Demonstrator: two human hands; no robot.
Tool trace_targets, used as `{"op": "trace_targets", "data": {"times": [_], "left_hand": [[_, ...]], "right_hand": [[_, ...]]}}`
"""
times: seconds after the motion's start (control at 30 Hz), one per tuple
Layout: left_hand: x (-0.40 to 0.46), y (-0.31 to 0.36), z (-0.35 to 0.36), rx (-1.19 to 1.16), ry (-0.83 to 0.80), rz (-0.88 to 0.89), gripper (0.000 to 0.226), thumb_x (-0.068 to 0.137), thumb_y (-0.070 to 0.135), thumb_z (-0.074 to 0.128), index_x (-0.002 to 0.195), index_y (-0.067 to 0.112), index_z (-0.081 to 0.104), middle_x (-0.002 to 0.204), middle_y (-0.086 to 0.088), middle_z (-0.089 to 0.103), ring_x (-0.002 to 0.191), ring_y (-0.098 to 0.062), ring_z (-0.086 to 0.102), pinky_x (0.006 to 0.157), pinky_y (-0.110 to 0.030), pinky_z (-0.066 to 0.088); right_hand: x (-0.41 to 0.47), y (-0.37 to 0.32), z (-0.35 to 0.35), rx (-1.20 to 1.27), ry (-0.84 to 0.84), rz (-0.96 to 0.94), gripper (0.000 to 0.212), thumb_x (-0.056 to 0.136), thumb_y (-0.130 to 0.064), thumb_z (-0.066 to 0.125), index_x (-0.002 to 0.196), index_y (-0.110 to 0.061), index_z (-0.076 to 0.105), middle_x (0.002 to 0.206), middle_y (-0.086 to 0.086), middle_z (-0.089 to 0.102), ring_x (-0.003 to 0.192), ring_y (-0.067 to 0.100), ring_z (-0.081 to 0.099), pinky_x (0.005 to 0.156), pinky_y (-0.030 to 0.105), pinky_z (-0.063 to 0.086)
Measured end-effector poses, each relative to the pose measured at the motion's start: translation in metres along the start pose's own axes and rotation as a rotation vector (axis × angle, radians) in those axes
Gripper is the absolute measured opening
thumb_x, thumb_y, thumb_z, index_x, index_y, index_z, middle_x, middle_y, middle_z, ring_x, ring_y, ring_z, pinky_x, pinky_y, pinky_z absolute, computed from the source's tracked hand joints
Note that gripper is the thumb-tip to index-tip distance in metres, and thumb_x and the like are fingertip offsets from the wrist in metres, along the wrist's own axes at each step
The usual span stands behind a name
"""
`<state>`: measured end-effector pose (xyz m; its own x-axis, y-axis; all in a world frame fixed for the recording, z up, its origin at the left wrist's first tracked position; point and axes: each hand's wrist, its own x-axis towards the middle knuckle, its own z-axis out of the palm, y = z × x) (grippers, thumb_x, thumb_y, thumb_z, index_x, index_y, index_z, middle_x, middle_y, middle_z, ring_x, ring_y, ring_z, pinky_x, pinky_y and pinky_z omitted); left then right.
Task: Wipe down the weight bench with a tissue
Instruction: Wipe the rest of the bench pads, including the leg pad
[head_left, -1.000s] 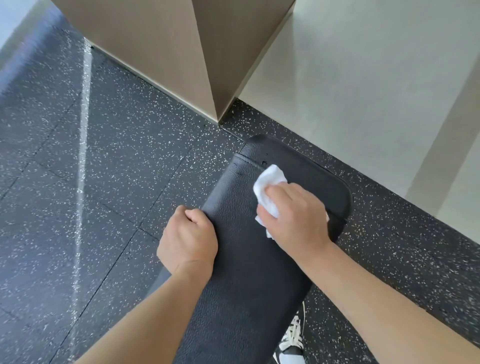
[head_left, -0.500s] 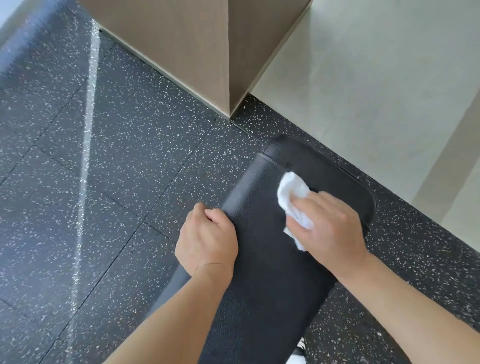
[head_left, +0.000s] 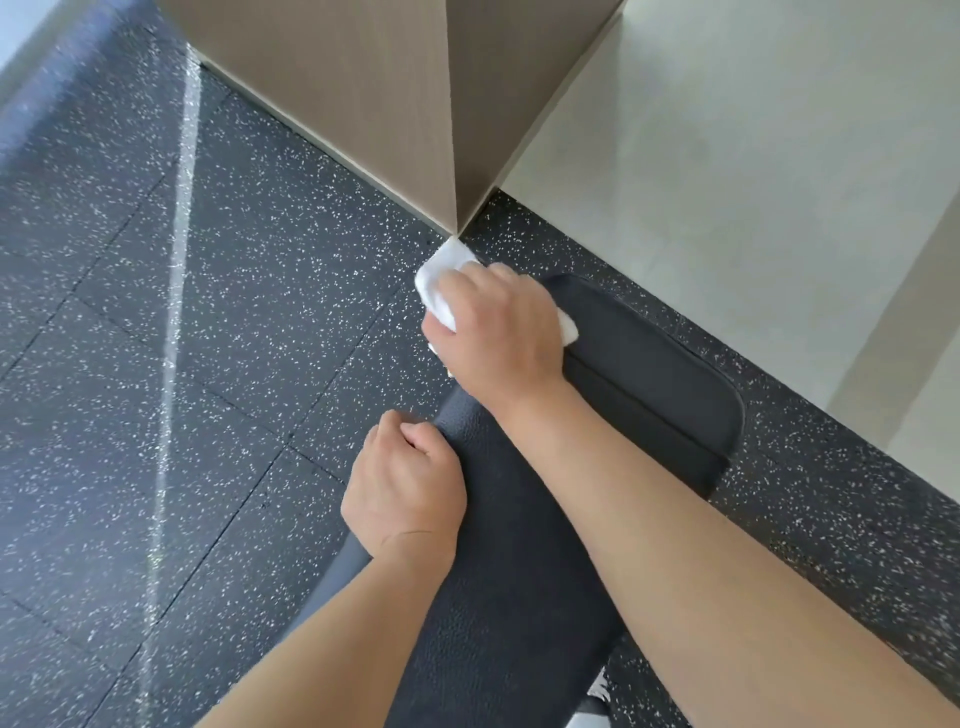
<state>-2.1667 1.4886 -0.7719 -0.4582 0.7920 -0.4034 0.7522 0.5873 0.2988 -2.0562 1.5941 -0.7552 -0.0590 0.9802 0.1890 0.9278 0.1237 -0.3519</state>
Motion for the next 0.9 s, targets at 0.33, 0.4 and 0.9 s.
{"op": "trace_targets", "data": {"times": [0.33,0.4,0.9], "left_hand": [[0.001,-0.002,0.000,0.030,0.023,0.025,0.035,0.091,0.034,0.020,0.084,0.024,0.054,0.080,0.001,0.058,0.077,-0.032,0.051,0.071,-0.038,0.036],[0.001,-0.003,0.001,0.032,0.027,0.026,0.035,0.091,0.034,0.020,0.082,0.023,0.052,0.078,0.002,0.057,0.076,-0.032,0.051,0.070,-0.038,0.035],[0.002,0.001,0.000,0.080,0.039,0.001,0.037,0.088,0.034,0.021,0.081,0.022,0.055,0.067,0.005,0.043,0.077,-0.035,0.049,0.072,-0.040,0.035]], "right_hand": [[-0.137,0.078,-0.055,0.039,0.010,-0.170,0.010,0.090,-0.017,0.067,0.081,-0.013,0.068,0.070,0.002,0.053,0.062,0.024,0.038,0.054,0.039,0.037],[-0.187,0.117,-0.077,-0.009,-0.023,-0.125,0.006,0.092,-0.017,0.070,0.090,-0.011,0.071,0.073,0.002,0.054,0.063,0.025,0.038,0.055,0.041,0.040],[-0.055,0.011,-0.024,0.106,0.090,0.136,0.019,0.078,-0.021,0.078,0.074,-0.012,0.060,0.067,0.005,0.058,0.060,0.028,0.053,0.052,0.035,0.030]]}}
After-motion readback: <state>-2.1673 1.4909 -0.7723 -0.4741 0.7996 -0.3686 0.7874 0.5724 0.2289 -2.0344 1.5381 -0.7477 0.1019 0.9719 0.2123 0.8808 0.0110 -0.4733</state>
